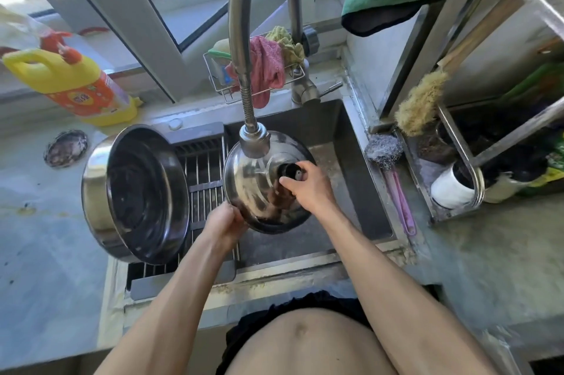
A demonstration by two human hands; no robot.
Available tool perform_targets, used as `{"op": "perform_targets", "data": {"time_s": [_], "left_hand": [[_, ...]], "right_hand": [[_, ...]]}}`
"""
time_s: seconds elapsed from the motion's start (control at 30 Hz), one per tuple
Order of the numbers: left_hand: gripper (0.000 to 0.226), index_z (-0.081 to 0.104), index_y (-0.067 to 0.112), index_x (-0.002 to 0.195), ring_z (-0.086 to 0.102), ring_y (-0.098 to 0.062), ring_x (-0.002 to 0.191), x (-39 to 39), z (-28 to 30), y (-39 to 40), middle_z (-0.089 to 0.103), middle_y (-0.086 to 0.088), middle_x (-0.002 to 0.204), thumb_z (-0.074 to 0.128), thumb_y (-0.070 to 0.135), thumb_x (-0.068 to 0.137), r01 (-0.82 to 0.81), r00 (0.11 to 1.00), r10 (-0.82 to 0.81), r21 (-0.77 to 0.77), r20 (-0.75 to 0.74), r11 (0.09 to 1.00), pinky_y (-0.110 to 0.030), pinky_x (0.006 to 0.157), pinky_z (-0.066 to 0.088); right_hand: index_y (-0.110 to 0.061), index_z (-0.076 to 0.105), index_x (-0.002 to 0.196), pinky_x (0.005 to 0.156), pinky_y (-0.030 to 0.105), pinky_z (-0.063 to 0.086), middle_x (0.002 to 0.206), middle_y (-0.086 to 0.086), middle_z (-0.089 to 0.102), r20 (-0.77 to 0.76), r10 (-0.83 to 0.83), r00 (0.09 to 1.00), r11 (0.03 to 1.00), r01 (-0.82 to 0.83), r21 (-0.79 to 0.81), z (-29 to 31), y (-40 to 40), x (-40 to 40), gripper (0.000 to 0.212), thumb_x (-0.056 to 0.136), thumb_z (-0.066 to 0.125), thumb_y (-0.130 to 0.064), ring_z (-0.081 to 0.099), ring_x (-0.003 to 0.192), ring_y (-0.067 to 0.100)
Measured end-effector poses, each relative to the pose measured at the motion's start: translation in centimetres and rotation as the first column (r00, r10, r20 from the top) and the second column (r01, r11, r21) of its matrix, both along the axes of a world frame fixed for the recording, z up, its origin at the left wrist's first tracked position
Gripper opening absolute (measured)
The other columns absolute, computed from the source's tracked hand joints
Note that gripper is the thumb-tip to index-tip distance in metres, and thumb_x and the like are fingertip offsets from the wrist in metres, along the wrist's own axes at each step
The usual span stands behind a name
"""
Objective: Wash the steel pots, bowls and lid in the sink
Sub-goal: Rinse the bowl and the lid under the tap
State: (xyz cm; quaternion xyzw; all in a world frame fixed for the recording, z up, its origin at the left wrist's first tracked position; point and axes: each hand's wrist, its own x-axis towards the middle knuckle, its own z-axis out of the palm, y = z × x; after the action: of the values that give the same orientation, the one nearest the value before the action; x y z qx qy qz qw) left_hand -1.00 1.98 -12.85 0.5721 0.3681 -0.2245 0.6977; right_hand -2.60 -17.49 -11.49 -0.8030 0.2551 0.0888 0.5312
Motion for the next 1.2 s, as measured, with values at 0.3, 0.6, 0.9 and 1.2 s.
{"op": "perform_targets", "data": {"time_s": [0.3, 0.6, 0.9, 1.2], "left_hand": [[0.037, 0.064, 0.003, 0.111, 0.064, -0.037, 0.114, 0.9, 2.5, 2.0, 0.066, -0.024, 0.120, 0.033, 0.017, 0.096, -0.193, 0.978, 0.202, -0.130, 0.057, 0.972, -0.052, 0.108, 0.047], [0.056, 0.058, -0.004, 0.136, 0.062, -0.038, 0.125, 0.1, 1.3, 1.2, 0.065, -0.026, 0.133, 0.029, 0.031, 0.105, -0.072, 0.993, 0.082, -0.109, 0.088, 0.991, -0.051, 0.112, 0.045], [0.026, 0.063, 0.016, 0.099, 0.053, -0.017, 0.072, 2.2, 1.8, -1.0, 0.060, -0.003, 0.083, 0.045, 0.033, 0.106, 0.241, 0.963, -0.249, 0.084, 0.102, 0.967, -0.034, 0.067, 0.042], [0.030, 0.057, 0.019, 0.071, 0.039, -0.008, 0.044, 2.9, 2.2, -2.5, 0.047, 0.005, 0.057, 0.049, 0.016, 0.099, 0.239, 0.962, -0.254, 0.138, 0.104, 0.961, -0.021, 0.044, 0.031]], "right_hand": [[-0.020, 0.067, 0.122, 0.087, 0.017, 0.040, 0.118, -0.001, 0.069, 0.175, 0.118, 0.978, 0.993, -0.119, -0.003, 2.1, 3.1, 1.0, 0.041, 0.083, 0.075, -0.027, 0.061, 0.110, 0.015], [-0.018, 0.062, 0.108, 0.083, 0.031, 0.048, 0.106, -0.003, 0.065, 0.023, -0.017, 1.000, 1.000, 0.017, -0.013, 0.6, 2.7, 1.2, 0.046, 0.082, 0.066, -0.055, 0.060, 0.098, 0.017], [-0.029, 0.064, 0.093, 0.083, 0.039, 0.057, 0.092, -0.013, 0.065, 0.053, -0.136, 0.989, 0.986, 0.130, 0.105, -1.4, -1.8, -1.9, 0.017, 0.081, 0.075, -0.033, 0.064, 0.093, 0.014], [-0.026, 0.067, 0.109, 0.086, 0.019, 0.039, 0.107, 0.002, 0.055, 0.175, -0.043, 0.984, 0.999, 0.043, 0.006, -0.6, -2.3, -2.5, 0.036, 0.076, 0.076, -0.017, 0.056, 0.101, 0.016]]}}
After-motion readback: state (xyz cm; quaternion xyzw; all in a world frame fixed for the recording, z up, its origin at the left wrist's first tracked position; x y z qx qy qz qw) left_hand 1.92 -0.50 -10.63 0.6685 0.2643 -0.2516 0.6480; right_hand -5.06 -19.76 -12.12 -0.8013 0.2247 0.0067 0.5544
